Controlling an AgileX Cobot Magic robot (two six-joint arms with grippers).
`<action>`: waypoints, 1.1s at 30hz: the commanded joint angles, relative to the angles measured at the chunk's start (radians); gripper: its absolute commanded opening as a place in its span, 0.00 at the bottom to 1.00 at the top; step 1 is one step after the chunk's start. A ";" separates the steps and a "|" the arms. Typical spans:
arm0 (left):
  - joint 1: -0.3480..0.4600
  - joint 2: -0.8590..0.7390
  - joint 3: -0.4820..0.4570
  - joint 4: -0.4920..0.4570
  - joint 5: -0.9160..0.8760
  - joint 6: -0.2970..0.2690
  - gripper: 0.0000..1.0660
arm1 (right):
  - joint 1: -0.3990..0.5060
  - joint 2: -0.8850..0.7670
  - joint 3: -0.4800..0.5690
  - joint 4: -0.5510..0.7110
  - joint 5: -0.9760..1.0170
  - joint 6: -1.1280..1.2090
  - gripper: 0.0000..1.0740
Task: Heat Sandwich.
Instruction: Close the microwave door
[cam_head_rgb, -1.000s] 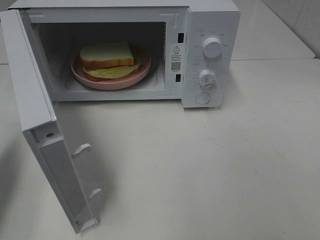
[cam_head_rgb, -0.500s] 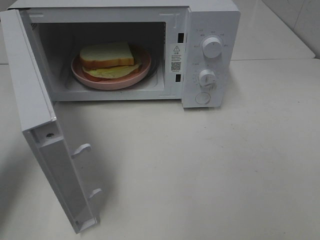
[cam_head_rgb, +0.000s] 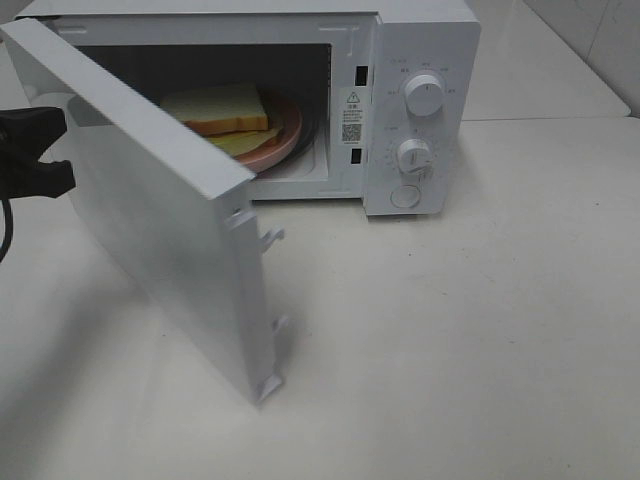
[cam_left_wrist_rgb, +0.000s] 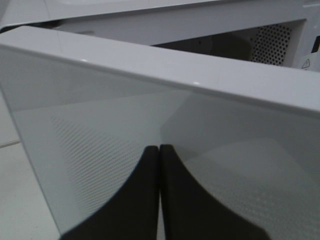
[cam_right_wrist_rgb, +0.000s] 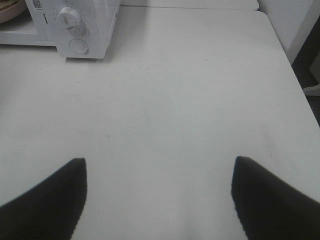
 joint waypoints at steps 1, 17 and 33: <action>-0.029 0.007 -0.020 -0.043 -0.006 0.013 0.00 | -0.006 -0.026 0.004 -0.004 -0.007 0.000 0.71; -0.275 0.125 -0.135 -0.355 0.021 0.157 0.00 | -0.006 -0.026 0.004 -0.004 -0.007 0.000 0.71; -0.480 0.246 -0.306 -0.686 0.033 0.362 0.00 | -0.006 -0.026 0.004 -0.004 -0.007 0.000 0.71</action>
